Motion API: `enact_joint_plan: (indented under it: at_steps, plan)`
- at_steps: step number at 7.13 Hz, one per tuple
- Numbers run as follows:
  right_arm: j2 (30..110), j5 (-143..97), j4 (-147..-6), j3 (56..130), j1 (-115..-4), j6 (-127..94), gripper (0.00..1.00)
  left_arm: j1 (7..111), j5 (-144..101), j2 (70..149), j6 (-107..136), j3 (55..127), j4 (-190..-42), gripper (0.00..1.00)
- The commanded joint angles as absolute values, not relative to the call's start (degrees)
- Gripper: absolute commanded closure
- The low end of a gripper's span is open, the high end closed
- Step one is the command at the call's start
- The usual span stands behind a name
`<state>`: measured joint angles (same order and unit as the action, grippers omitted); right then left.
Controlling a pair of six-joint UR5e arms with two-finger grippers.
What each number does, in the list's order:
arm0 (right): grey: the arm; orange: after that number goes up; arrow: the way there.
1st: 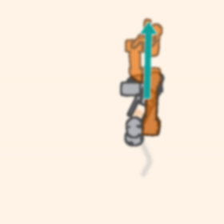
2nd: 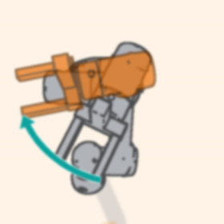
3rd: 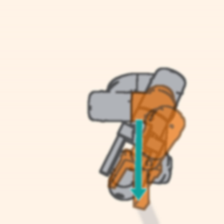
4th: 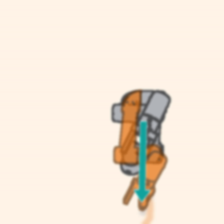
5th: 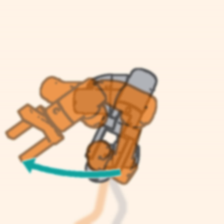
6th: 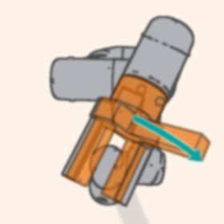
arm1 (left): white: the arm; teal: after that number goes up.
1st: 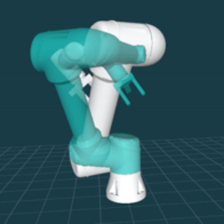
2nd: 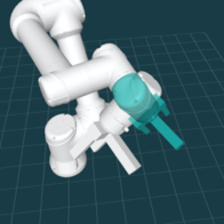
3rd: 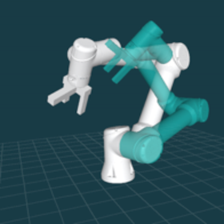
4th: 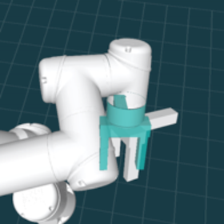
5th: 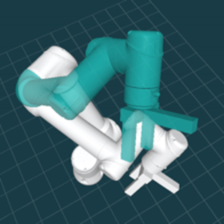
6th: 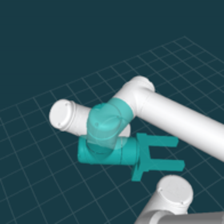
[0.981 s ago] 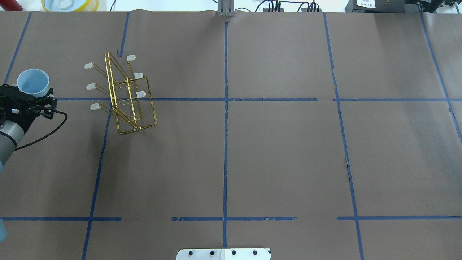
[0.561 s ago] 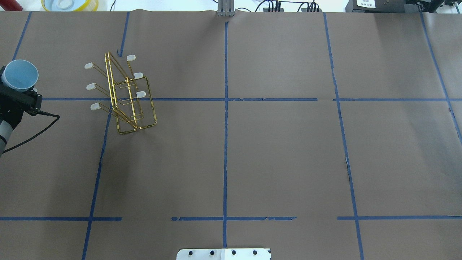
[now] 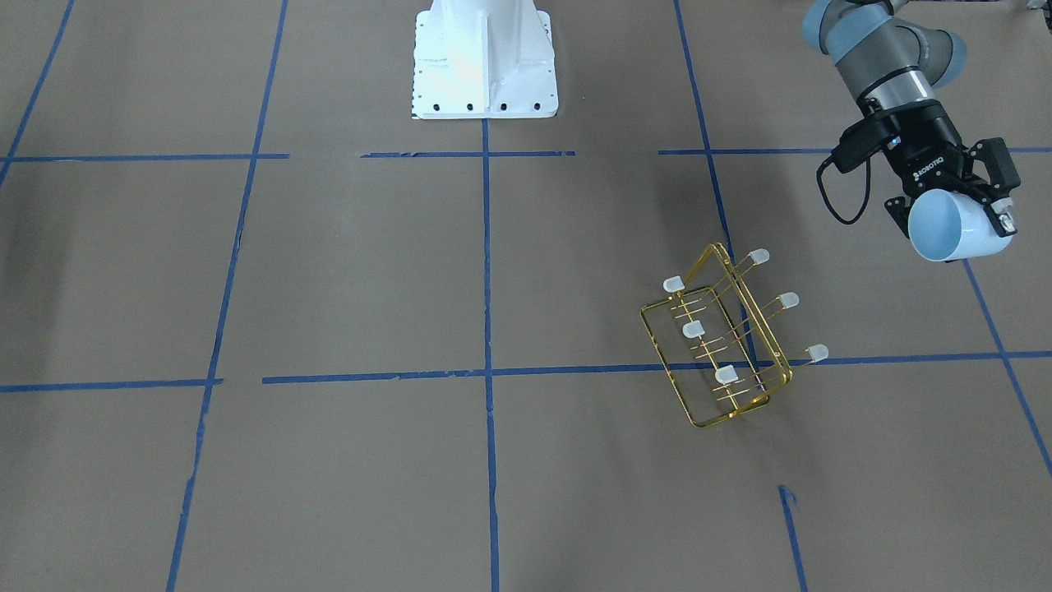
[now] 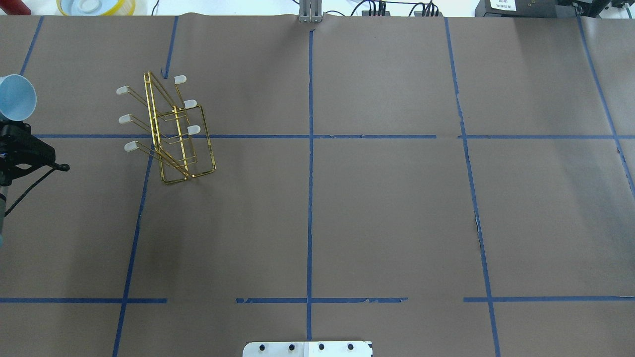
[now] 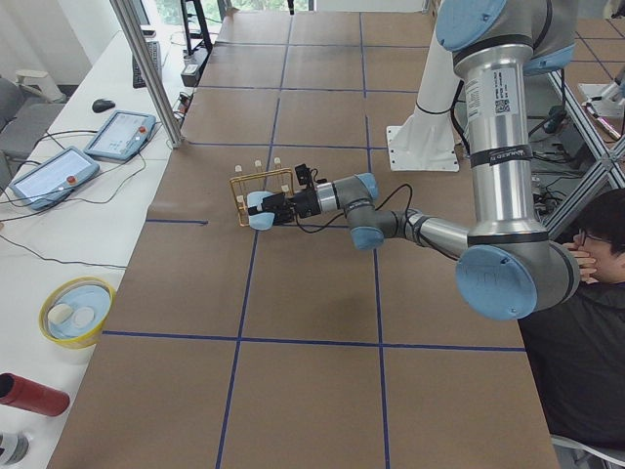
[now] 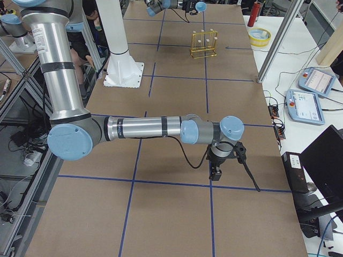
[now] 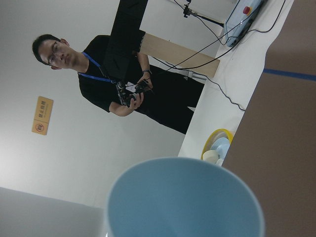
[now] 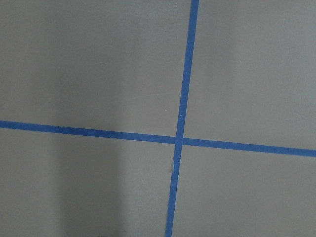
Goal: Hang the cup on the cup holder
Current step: 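Carry the cup with the left gripper toward the brass rack, then lower the cup beside the rack base and open the left gripper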
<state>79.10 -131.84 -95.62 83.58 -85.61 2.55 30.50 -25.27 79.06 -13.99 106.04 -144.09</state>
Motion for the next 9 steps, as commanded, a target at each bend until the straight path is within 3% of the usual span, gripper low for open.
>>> enact_joint_plan:
  at_steps: [1, 3, 4, 9]
  plan:
    - [79.1, -131.8, -95.6, 83.6, -85.6, 2.5, 0.0, 27.5, -18.4, 79.0, -27.9, 106.1, -144.1, 1.0]
    - [79.1, -131.8, -95.6, 83.6, -85.6, 2.5, 0.0, 23.7, -12.3, 78.8, -40.1, 105.8, -144.1, 1.0]
    - [79.1, -131.8, -95.6, 83.6, -85.6, 2.5, 0.0, 19.3, -6.8, 77.7, -42.9, 105.9, -144.4, 0.01]
    - [79.1, -131.8, -95.6, 83.6, -85.6, 2.5, 0.0, 18.0, -7.5, 77.1, -42.6, 106.7, -149.5, 0.0]
